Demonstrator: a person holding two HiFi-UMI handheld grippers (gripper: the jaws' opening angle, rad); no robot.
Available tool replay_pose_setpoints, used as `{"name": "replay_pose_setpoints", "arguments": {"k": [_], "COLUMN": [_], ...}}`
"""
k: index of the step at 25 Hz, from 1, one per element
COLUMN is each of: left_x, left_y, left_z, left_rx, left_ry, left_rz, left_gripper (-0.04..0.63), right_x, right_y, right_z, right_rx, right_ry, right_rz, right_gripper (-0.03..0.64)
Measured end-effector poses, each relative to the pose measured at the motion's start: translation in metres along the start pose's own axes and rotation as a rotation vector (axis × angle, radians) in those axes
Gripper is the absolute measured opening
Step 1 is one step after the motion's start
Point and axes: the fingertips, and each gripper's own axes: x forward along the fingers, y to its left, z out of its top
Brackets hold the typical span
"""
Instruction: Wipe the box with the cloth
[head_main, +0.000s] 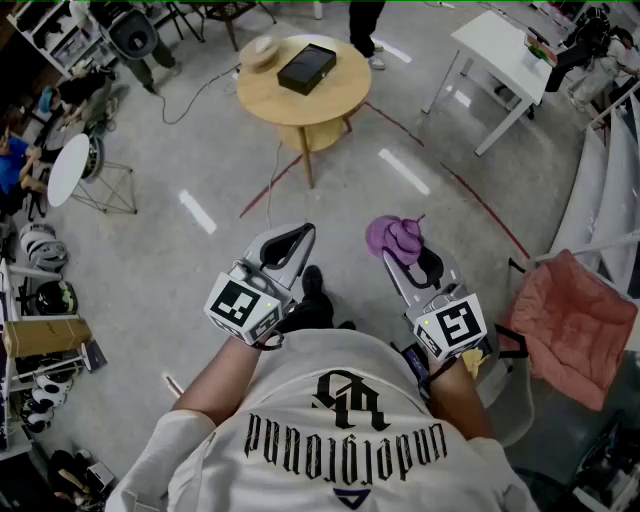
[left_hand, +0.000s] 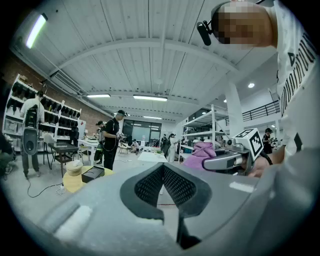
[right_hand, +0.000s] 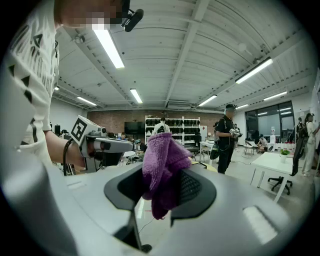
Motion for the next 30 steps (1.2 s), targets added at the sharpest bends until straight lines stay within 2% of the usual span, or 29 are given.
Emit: {"name": "replay_pose_setpoints", "arguments": {"k": [12,17,24,30], "left_x": [0.053,0.061,0.085,0.142], "left_y": [0.12,0.183,0.25,0.276], "left_z": [-0.017,-0.001,0.016,0.011], "left_rx": [-0.046,-0.054,-0.064,-0.053], "left_ry": [0.014,0.011,0.017,0.023], "left_rz": [-0.022,-0.039,-0.054,-0.017], "left_gripper": [0.008,0.008,0.008,0.008], "right_x": [0.118,0.181,0.254,0.282], "right_y": [-0.051,-0.06,-0.077,-0.145], "right_z": [-0.01,0.009,0.028,0.015], "right_rx": [0.017,0.005,-0.008,0.002], "right_ry": [0.036,0.055,0.076,0.054], "right_rz": [-0.003,-0.003,0.024,0.028], "right_gripper": [0.147,0.147,0.148,0.149]}}
